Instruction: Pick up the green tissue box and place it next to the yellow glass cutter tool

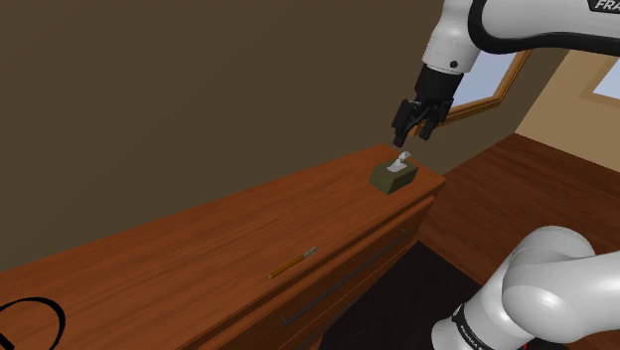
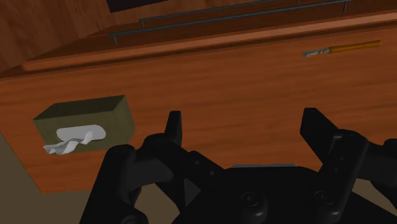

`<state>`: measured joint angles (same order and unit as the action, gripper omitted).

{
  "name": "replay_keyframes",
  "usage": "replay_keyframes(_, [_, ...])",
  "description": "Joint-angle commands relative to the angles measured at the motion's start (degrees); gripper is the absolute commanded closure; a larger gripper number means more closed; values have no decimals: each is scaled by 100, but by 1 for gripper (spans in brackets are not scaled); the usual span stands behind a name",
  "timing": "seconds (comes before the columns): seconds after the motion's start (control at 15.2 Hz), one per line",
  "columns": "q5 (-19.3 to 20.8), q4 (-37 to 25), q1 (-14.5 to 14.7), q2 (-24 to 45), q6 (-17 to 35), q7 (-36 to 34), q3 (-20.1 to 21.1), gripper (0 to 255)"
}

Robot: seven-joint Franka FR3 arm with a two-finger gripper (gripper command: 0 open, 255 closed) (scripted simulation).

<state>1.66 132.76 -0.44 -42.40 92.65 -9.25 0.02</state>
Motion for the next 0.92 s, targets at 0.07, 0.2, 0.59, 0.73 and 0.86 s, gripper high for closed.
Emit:
replay_keyframes(0.07, [15, 75, -56, 34, 163, 57, -124, 0])
replay_keyframes(0.2, [36, 208, -164, 123, 490, 175, -372, 0])
replay_keyframes(0.59, [3, 468, -445, 563, 1473, 570, -1137, 0])
replay_keyframes(0.73, [-52, 507, -514, 767, 1797, 724, -1400, 0])
replay_keyframes(0.86, [-137, 522, -565, 998, 2114, 894, -1669, 0])
